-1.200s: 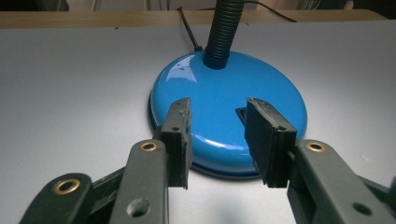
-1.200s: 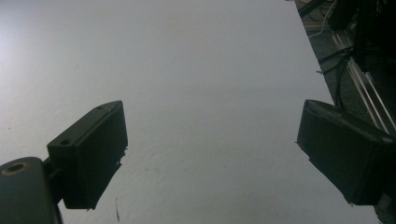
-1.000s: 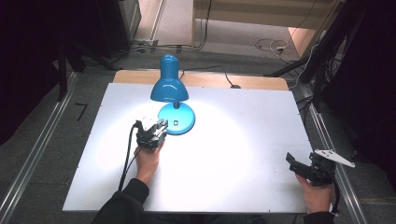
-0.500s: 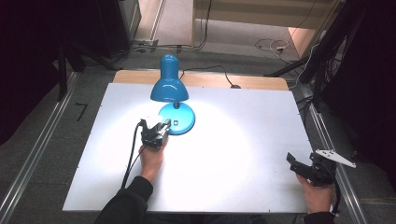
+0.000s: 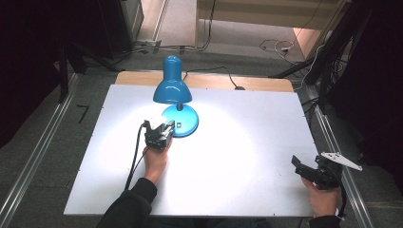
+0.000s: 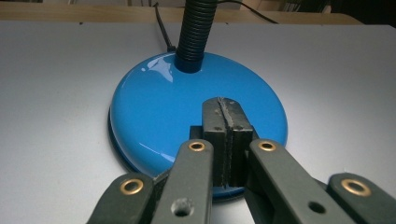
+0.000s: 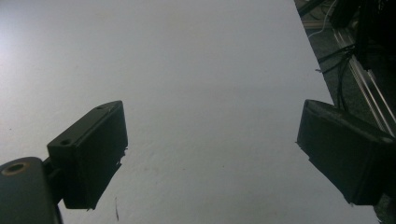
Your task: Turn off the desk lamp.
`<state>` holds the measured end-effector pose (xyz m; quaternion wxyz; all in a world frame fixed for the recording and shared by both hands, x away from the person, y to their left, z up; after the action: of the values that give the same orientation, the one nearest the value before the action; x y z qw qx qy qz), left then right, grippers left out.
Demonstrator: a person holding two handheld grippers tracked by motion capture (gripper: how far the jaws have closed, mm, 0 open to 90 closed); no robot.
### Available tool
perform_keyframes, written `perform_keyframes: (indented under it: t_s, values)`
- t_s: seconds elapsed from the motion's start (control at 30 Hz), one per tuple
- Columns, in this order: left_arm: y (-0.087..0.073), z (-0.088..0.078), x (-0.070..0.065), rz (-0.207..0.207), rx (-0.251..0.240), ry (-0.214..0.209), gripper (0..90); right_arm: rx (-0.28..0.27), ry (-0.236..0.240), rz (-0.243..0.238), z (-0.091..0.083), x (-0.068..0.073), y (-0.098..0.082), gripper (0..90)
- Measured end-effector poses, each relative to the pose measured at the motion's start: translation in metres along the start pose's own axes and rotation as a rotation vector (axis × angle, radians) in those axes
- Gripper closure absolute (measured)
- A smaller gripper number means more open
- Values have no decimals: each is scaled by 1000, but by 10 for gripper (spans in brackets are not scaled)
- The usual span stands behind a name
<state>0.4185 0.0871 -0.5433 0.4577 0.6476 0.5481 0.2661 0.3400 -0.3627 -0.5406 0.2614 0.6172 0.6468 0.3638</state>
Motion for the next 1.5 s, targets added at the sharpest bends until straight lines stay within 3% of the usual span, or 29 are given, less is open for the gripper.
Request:
perform_keyframes:
  t_s: [0.9, 1.5]
  values:
    - [-3, 15, -5, -4, 14, -12, 900, 1, 2, 0, 0, 0, 0, 71]
    - [-5, 24, -9, 36, 41, -2, 900, 5, 0, 0, 1, 0, 0, 72]
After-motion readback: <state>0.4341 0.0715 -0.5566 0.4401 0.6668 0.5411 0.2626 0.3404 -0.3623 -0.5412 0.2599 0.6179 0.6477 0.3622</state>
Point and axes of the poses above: each handheld gripper's, and its own axes: z roughly forward along the jaws, y roughly out of its top, x roughly to its left, the point moved 10 cm from there along z, roughly forward along the jaws, and after that the axes turned 1 degree about z, right-handed, at the moved point
